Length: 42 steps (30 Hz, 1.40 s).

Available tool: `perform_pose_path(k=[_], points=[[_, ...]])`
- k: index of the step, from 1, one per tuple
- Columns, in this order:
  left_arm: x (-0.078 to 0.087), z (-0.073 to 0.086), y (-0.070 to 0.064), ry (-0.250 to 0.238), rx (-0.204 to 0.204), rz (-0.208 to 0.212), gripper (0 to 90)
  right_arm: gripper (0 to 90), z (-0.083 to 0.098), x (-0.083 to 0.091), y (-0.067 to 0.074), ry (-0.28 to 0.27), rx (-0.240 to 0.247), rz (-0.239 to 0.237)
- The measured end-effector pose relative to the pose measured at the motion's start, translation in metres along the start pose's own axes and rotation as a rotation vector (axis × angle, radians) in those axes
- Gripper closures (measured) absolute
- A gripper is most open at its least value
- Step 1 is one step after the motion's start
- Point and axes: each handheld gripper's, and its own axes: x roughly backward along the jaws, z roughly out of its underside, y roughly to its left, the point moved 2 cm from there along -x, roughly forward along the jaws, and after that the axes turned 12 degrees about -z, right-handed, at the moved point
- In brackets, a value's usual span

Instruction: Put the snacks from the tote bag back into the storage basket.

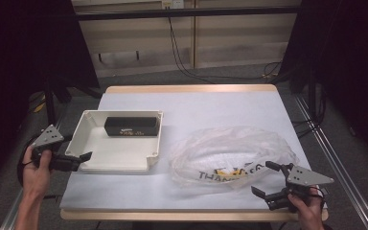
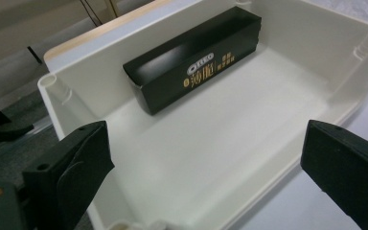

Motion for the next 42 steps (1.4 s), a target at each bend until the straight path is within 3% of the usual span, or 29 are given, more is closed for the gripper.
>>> perform_pose_path(k=[1, 3, 4, 6, 7, 11, 14, 16, 22, 23, 26, 32, 34, 38, 40, 42], points=[[0.002, 0.005, 0.003, 0.004, 0.011, -0.005, 3.4, 0.0, 0.000, 0.000, 0.000, 0.000, 0.001, 0.001], [0.006, 0.012, 0.004, 0.009, 0.089, -0.044, 3.4, 0.0, 0.000, 0.000, 0.000, 0.000, 0.002, 0.002], [0.009, 0.014, 0.000, 0.002, 0.087, -0.050, 3.4, 0.0, 0.000, 0.000, 0.000, 0.000, 0.002, 0.001], [0.013, 0.017, -0.011, -0.015, 0.073, -0.015, 3.2, 0.0, 0.000, 0.000, -0.001, 0.000, -0.001, 0.001], [0.014, 0.017, -0.016, -0.025, 0.075, -0.030, 3.0, 0.0, 0.000, 0.000, -0.002, 0.000, -0.003, 0.004], [0.015, 0.019, -0.034, -0.059, 0.120, -0.065, 2.9, 0.0, 0.000, 0.001, -0.001, -0.004, -0.002, 0.009], [0.011, 0.022, -0.053, -0.067, 0.168, -0.069, 2.8, 0.0, 0.000, 0.003, 0.000, -0.006, -0.004, 0.010], [0.009, 0.022, -0.063, -0.067, 0.163, -0.085, 3.0, 0.0, 0.001, 0.004, -0.001, -0.008, -0.003, 0.012], [0.000, 0.014, -0.103, -0.079, 0.174, -0.072, 2.8, 0.0, 0.001, 0.005, -0.001, -0.008, -0.001, 0.018], [0.000, 0.014, -0.103, -0.079, 0.174, -0.072, 2.7, 0.0, 0.001, 0.005, -0.001, -0.008, -0.001, 0.018], [-0.003, 0.008, -0.119, -0.098, 0.187, -0.064, 2.4, 0.0, 0.000, 0.005, -0.001, -0.010, -0.002, 0.021], [-0.008, 0.003, -0.152, -0.096, 0.140, -0.012, 2.2, 0.0, 0.000, 0.006, 0.000, -0.005, 0.005, 0.014], [-0.011, 0.005, -0.163, -0.098, 0.143, -0.018, 2.1, 0.0, 0.000, 0.007, 0.000, -0.008, 0.005, 0.015], [-0.021, 0.011, -0.175, -0.088, 0.142, 0.020, 2.1, 0.0, 0.000, 0.008, -0.001, -0.009, 0.004, 0.021], [-0.023, 0.016, -0.178, -0.097, 0.170, 0.015, 2.0, 0.0, 0.000, 0.011, -0.002, -0.012, 0.004, 0.034], [-0.024, 0.019, -0.180, -0.094, 0.154, 0.033, 2.7, 0.0, 0.000, 0.012, -0.002, -0.015, -0.004, 0.041]])
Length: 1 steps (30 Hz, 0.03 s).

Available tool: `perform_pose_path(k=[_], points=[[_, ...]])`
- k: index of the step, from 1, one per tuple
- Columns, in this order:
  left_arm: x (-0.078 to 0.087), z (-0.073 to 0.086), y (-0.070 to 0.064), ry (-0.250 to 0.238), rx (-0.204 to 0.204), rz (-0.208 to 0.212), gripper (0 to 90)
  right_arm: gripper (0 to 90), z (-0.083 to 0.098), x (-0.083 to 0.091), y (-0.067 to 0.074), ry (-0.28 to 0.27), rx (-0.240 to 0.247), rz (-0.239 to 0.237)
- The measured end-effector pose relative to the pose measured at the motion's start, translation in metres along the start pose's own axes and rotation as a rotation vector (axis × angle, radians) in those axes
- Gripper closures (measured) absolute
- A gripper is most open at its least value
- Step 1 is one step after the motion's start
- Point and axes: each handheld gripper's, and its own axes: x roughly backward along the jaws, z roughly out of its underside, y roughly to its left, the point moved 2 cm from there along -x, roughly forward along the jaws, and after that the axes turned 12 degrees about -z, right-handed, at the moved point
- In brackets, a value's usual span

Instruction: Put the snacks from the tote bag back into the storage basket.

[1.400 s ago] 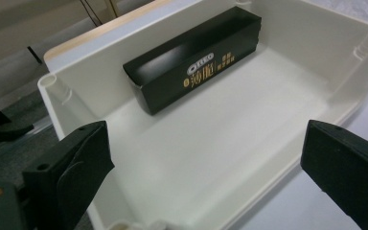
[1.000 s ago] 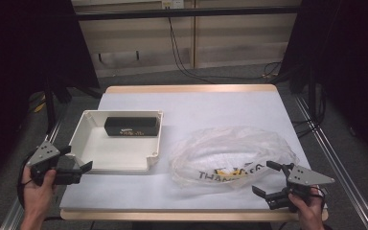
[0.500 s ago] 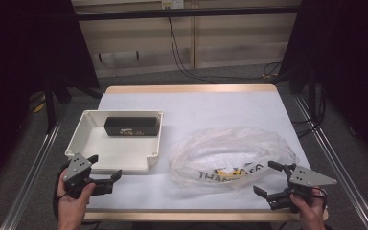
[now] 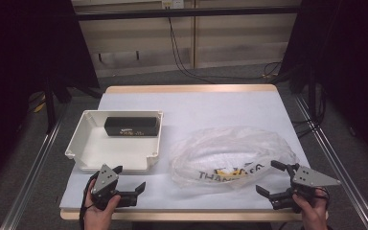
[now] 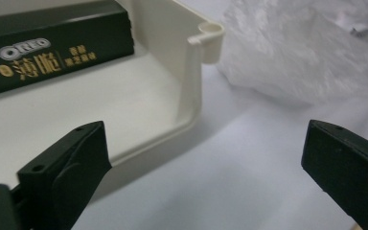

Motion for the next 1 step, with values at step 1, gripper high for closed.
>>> perform_pose_path(k=[1], points=[[0.0000, 0.0005, 0.0007, -0.009, -0.007, -0.016, 2.5, 0.0, 0.0002, 0.0007, -0.0007, 0.006, 0.000, 0.001]])
